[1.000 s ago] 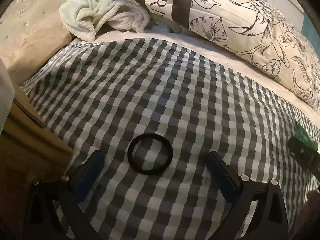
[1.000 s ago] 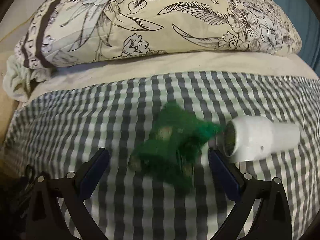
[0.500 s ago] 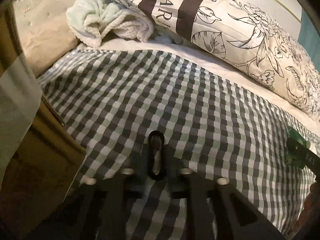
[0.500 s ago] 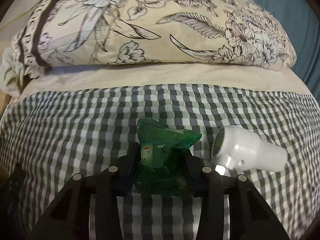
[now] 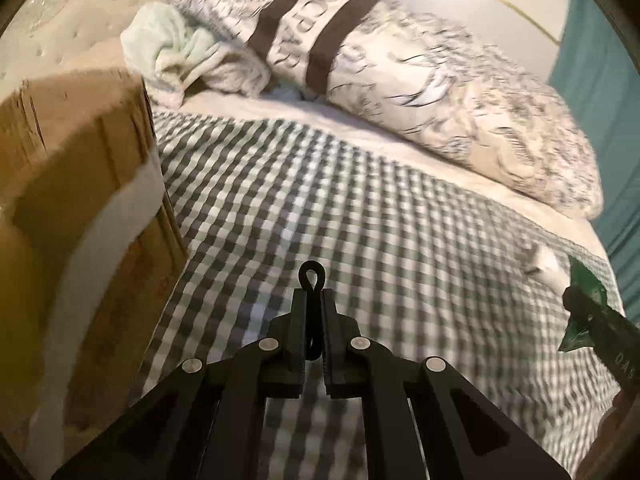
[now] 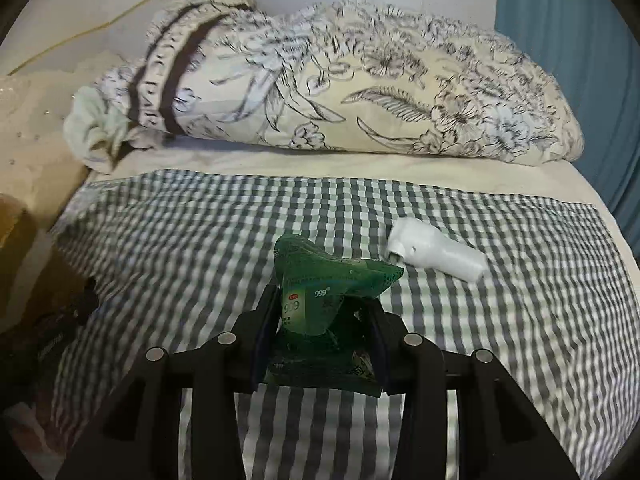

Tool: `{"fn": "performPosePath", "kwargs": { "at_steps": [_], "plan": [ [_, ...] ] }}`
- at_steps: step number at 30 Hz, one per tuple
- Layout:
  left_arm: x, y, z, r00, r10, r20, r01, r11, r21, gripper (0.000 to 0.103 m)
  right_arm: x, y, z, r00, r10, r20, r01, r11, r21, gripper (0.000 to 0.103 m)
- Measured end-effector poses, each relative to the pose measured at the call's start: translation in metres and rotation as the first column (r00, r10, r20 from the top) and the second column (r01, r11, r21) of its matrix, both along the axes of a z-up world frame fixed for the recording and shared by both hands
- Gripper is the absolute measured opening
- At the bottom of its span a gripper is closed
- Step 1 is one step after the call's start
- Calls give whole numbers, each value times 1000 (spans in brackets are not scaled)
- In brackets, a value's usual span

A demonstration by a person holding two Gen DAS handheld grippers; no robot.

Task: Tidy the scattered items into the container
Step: 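Grasp the green packet with the right tool while the left tool grasps the black ring, then carry the green packet in the right tool while the left tool carries the ring to the box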

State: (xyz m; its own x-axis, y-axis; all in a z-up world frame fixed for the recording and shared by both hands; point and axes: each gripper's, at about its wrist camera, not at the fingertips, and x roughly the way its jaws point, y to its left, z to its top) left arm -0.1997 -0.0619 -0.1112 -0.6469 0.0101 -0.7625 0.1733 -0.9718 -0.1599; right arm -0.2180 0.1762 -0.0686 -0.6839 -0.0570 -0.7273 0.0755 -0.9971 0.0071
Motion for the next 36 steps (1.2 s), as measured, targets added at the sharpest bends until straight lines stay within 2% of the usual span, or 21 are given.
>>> {"fn": "performPosePath", "kwargs": {
  "at_steps": [8, 19, 27, 31, 36],
  "plan": [
    [62, 16, 53, 995, -54, -80, 56, 998, 13, 6, 69, 7, 32, 998, 38, -46, -40, 998, -40, 40],
    [141, 30, 130, 981, -114, -160, 101, 991, -87, 6, 149, -12, 97, 979, 125, -161, -140, 987, -79, 40],
    [185, 12, 162, 972, -72, -224, 43, 990, -131, 6, 194, -57, 129, 948, 231, -221, -258, 960, -104, 40],
    [200, -8, 169, 969, -27, -246, -9, 989, -146, 6, 209, -85, 135, 926, 297, -231, -327, 939, -103, 40],
    [208, -46, 169, 968, 32, -248, -66, 990, -128, 6, 216, -120, 139, 903, 363, -229, -389, 918, -79, 40]
  ]
}}
